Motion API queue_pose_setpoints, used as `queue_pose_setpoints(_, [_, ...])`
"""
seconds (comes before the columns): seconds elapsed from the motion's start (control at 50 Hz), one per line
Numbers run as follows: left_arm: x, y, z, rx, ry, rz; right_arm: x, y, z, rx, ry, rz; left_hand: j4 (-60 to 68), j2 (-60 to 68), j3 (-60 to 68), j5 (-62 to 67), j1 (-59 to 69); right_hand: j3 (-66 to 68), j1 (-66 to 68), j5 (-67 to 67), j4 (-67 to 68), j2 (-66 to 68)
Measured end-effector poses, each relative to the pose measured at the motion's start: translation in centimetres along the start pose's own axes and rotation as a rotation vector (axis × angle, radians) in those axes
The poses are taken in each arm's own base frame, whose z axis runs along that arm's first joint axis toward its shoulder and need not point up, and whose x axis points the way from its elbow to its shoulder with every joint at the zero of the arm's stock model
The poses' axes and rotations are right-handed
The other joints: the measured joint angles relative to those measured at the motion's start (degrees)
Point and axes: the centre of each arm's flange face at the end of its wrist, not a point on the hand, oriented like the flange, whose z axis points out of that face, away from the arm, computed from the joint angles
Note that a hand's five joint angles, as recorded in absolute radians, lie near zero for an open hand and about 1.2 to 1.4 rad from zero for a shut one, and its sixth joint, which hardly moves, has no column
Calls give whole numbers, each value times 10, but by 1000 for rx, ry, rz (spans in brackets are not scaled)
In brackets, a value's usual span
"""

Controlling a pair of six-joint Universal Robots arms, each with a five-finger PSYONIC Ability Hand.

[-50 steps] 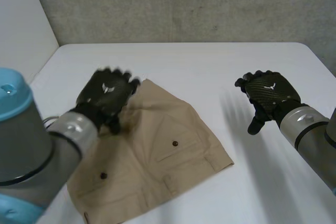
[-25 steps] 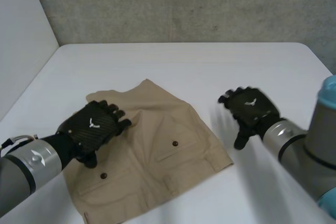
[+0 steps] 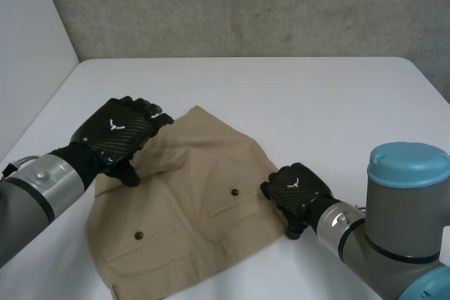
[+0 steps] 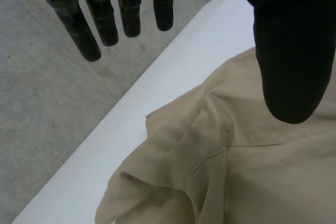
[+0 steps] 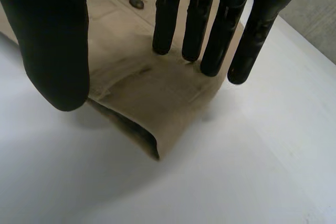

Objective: Fold the shorts.

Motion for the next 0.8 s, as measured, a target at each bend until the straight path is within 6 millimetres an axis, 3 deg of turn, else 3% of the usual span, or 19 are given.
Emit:
queue_pose_setpoints(0.06, [0, 0, 0, -1, 0, 1, 2, 2, 2, -2, 15, -10, 0, 0, 0, 0, 0, 59, 54, 55, 60, 65])
queue_pose_setpoints(0.16, [0, 0, 0, -1, 1, 2, 8, 0, 4, 11, 63, -18, 0, 0, 0, 0, 0, 318, 220, 313, 320, 317])
queue_pose_setpoints(0.2, [0, 0, 0, -1, 1, 2, 11, -2, 5, 24, 86, -22, 0, 0, 0, 0, 0, 335, 233, 333, 340, 324])
queue_pose_setpoints(0.32, [-1, -1, 0, 4, -2, 5, 26, -25, -2, 121, 177, -40, 0, 0, 0, 0, 0, 339, 240, 338, 346, 324])
queue_pose_setpoints(0.48, [-12, 2, 14, 34, -72, 34, 45, -72, -28, 283, 263, -67, -4, -4, -1, -7, -2, 339, 240, 338, 346, 324])
queue_pose_setpoints(0.64, [-26, 16, 40, -5, -155, 37, 50, -88, -38, 342, 265, -98, -5, -4, -1, -7, -2, 339, 240, 338, 346, 324])
queue_pose_setpoints(0.66, [-29, 24, 54, -32, -170, 32, 55, -91, -40, 356, 271, -119, -5, -4, -1, -7, -2, 339, 240, 338, 346, 324])
queue_pose_setpoints(0.8, [-26, 48, 81, -117, -130, 8, 69, -90, -41, 359, 290, -159, -2, -1, 3, -3, 1, 339, 240, 338, 346, 324])
